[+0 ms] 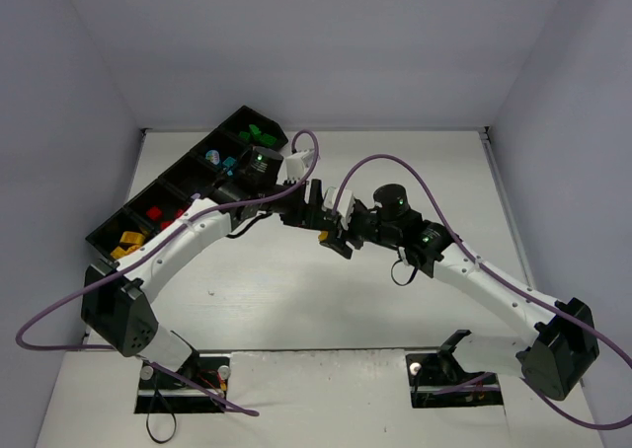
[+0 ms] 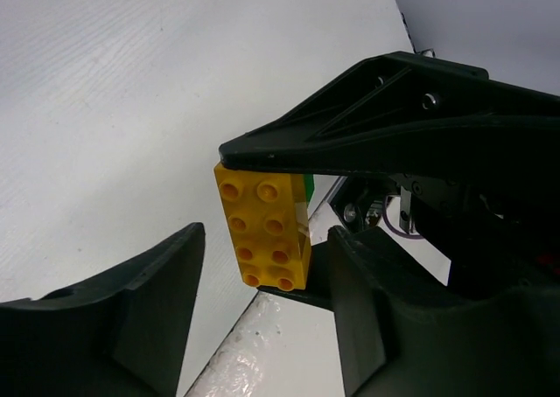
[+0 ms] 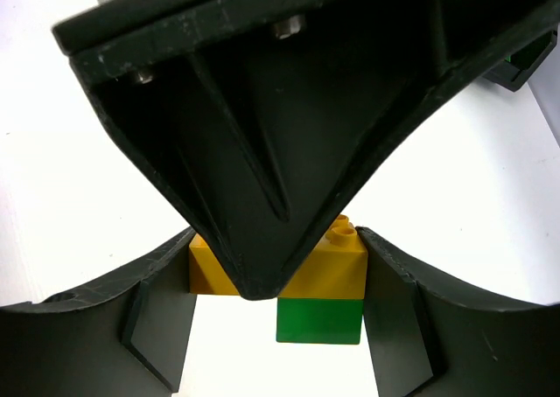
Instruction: Sort the legos into containers by color
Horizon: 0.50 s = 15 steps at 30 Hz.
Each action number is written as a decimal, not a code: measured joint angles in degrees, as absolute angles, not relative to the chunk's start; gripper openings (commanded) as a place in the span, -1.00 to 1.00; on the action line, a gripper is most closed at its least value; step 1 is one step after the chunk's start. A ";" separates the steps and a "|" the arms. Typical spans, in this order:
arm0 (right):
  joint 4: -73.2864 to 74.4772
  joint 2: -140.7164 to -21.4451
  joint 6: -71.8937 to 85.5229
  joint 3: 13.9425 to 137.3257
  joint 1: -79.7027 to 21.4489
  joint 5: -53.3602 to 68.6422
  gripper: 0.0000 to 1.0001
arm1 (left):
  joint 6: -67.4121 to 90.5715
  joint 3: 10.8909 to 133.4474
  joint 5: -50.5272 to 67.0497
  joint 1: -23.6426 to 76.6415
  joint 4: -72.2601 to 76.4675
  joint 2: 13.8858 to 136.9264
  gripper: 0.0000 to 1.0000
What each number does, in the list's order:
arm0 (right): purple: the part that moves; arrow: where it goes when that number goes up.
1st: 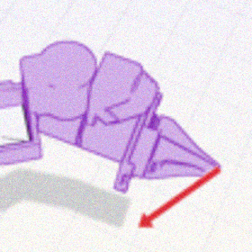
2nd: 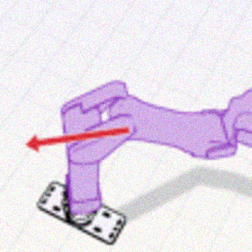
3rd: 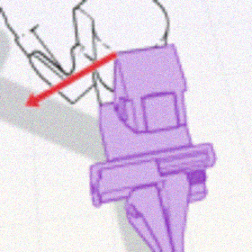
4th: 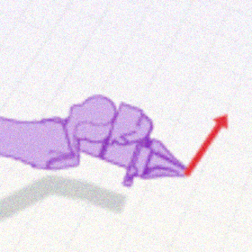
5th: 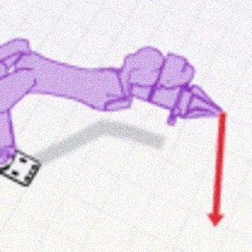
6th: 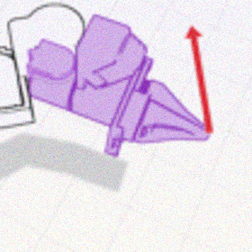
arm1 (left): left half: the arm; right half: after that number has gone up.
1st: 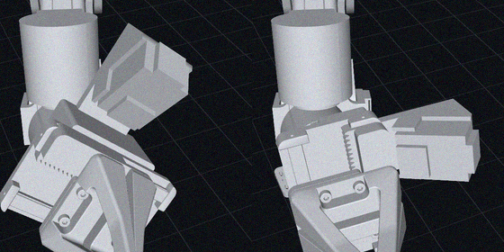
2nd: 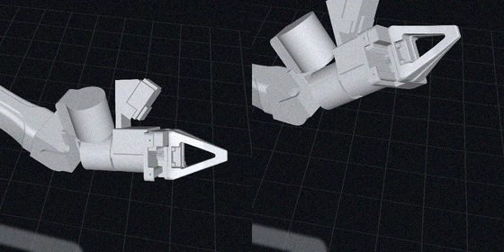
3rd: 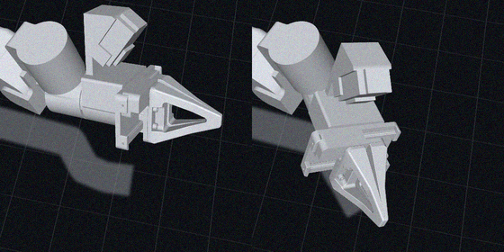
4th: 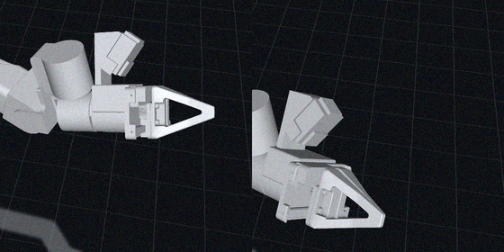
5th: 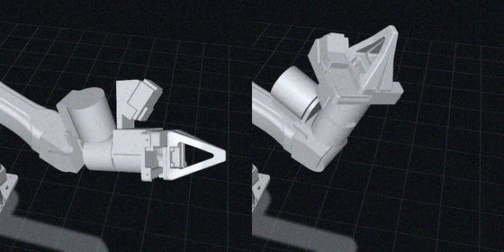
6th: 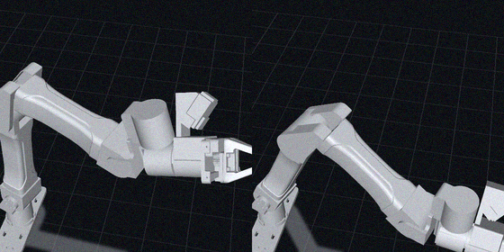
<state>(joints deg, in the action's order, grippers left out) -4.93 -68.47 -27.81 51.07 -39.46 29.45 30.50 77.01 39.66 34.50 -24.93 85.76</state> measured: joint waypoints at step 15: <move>-4.08 -68.47 -27.62 51.09 -39.40 28.77 -0.42 | 31.05 77.01 41.10 34.98 -23.35 87.53 -0.96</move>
<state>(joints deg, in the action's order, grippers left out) -4.08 -68.47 -27.62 51.09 -39.40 28.77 31.05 77.01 41.10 34.98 -23.35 87.53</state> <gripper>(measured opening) 0.617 0.291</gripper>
